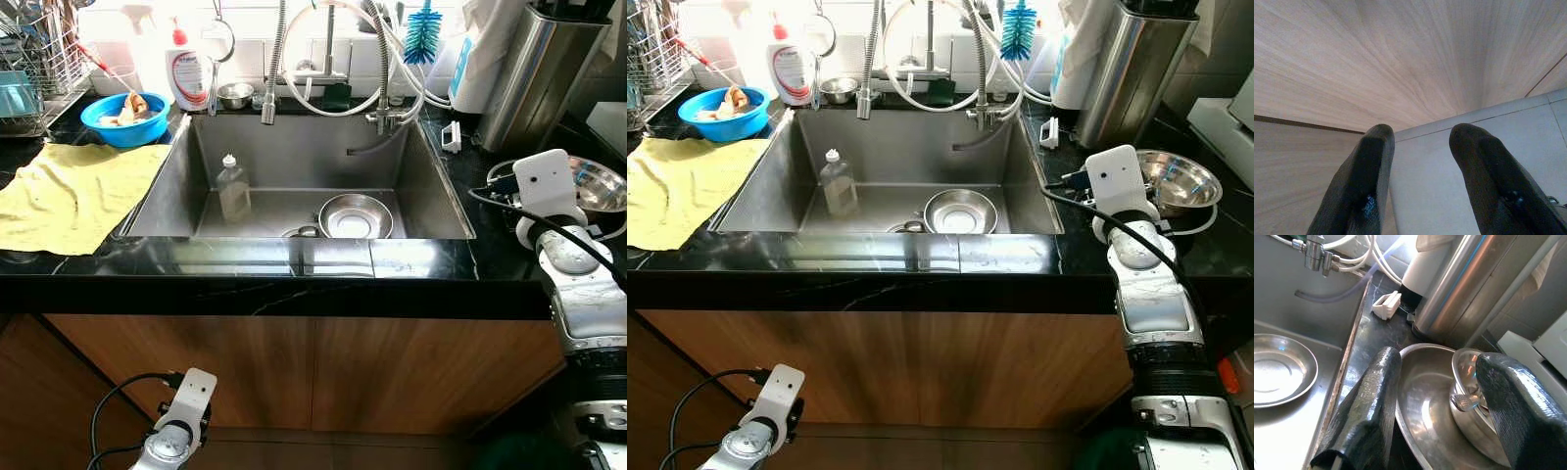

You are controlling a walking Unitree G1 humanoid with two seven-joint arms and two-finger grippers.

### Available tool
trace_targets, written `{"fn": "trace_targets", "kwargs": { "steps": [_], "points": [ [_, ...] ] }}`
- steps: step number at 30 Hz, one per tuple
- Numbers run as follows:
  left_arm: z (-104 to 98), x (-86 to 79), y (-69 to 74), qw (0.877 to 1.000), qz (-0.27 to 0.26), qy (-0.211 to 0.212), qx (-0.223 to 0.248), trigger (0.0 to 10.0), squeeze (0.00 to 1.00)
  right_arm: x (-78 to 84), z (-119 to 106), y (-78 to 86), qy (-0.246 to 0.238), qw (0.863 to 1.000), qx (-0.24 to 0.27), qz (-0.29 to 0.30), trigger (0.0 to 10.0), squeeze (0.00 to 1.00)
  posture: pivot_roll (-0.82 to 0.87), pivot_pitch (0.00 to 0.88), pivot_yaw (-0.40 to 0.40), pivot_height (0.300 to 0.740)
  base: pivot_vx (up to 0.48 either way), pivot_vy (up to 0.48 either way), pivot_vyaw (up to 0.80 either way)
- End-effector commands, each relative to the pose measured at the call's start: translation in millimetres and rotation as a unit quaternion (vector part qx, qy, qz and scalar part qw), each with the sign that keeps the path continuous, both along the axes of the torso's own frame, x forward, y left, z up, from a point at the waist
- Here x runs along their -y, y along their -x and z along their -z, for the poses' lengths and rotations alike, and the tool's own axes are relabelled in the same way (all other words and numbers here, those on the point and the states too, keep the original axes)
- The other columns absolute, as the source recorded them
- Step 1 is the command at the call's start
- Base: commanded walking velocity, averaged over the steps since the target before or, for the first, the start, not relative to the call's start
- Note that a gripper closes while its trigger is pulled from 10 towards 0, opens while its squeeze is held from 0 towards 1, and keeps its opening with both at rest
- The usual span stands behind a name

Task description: Kitchen organization

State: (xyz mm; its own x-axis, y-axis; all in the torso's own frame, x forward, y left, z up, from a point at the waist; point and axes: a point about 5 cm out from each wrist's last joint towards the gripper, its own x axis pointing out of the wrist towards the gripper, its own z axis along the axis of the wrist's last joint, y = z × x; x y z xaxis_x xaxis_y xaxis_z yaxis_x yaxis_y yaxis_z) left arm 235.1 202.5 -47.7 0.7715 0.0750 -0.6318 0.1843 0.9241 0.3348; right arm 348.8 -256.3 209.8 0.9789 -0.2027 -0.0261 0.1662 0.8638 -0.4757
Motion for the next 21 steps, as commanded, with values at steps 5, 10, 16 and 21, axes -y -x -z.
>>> {"fn": "trace_targets", "kwargs": {
  "steps": [5, 10, 16, 21],
  "points": [
    [2.7, -2.2, 3.6, 1.000, -0.001, -0.002, -0.013, 10.0, 0.00, 13.4, -3.5, 2.6, 0.002, 0.999, 0.001, 0.034, 10.0, 0.00, -0.06, 0.000, 0.015, 0.740, 0.000, 0.000, 0.00],
    [2.8, -1.8, 3.6, 1.000, -0.001, -0.001, -0.013, 10.0, 0.00, 21.8, -1.0, 4.4, -0.007, 0.998, -0.004, 0.067, 10.0, 0.00, -0.06, 0.000, 0.014, 0.740, 0.000, 0.000, 0.00],
    [2.8, -1.7, 3.5, 1.000, -0.001, -0.001, -0.013, 10.0, 0.00, 22.9, 0.4, 5.4, -0.012, 0.997, -0.005, 0.072, 10.0, 0.00, -0.06, 0.000, 0.015, 0.740, 0.000, 0.000, 0.00],
    [2.6, -1.5, 3.3, 1.000, -0.001, -0.001, -0.013, 10.0, 0.00, 23.0, 0.8, 5.3, -0.014, 0.997, -0.006, 0.076, 10.0, 0.00, -0.06, 0.000, 0.013, 0.740, 0.000, 0.000, 0.00]
  ]
}}
